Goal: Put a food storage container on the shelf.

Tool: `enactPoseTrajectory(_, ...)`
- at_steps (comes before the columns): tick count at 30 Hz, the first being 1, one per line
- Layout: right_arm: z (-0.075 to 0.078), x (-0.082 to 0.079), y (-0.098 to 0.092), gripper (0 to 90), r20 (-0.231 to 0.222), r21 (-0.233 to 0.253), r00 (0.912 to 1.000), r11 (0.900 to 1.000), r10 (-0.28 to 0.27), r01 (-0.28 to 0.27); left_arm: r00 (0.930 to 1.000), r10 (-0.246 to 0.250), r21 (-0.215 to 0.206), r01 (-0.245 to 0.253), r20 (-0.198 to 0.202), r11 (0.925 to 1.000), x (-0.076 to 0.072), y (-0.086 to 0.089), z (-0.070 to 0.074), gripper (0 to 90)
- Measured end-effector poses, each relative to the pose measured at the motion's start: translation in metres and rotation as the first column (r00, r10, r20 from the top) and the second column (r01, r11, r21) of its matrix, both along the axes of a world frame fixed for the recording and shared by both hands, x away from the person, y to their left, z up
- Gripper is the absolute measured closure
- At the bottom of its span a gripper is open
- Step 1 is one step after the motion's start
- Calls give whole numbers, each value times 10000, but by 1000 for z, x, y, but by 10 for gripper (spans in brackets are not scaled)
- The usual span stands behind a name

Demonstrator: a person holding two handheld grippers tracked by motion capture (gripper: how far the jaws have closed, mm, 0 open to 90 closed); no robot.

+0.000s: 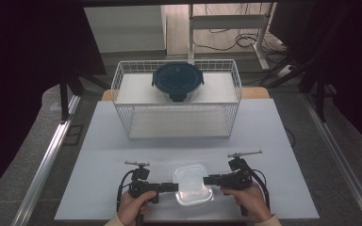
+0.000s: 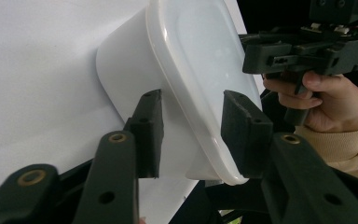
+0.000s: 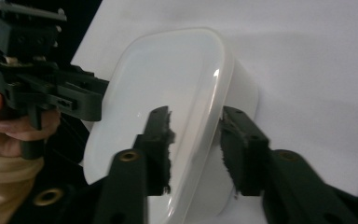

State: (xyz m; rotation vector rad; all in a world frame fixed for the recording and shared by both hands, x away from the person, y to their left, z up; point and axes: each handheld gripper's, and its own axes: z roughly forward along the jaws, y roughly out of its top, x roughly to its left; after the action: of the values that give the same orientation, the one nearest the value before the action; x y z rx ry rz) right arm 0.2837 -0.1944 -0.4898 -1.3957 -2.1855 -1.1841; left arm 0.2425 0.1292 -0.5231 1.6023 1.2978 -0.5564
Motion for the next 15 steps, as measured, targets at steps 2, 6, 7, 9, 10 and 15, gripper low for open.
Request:
enactPoseTrajectory(2, -1, 0, -3, 665, -275, 120, 9996, 9999, -96, 100, 9998, 123, 3, -123, 183, 9999, -1, 1, 2, 681)
enactPoseTrajectory(6, -1, 0, -7, 695, -489, 382, 9988, 9992, -50, 69, 9998, 114, -140, -111, 181, 9998, -1, 3, 3, 704)
enactPoseTrajectory(7, -1, -1, -8, 701, -533, 481, 9986, 9988, -53, 79, 9998, 103, -172, -100, 185, 9998, -1, 3, 3, 711)
enactPoseTrajectory(9, -1, -1, -10, 711, -636, 642, 9980, 9979, -52, 93, 9997, 145, -228, -140, 205, 9996, -1, 4, 4, 726)
enactPoseTrajectory(10, -1, -1, -10, 717, -688, 722, 9976, 9974, -38, 88, 9996, 143, -233, -138, 223, 9996, -1, 4, 5, 726)
enactPoseTrajectory(15, 1, -1, -15, 768, -881, 1206, 9960, 9927, 132, -25, 9992, 101, -340, -88, 398, 9994, -3, 8, 9, 773)
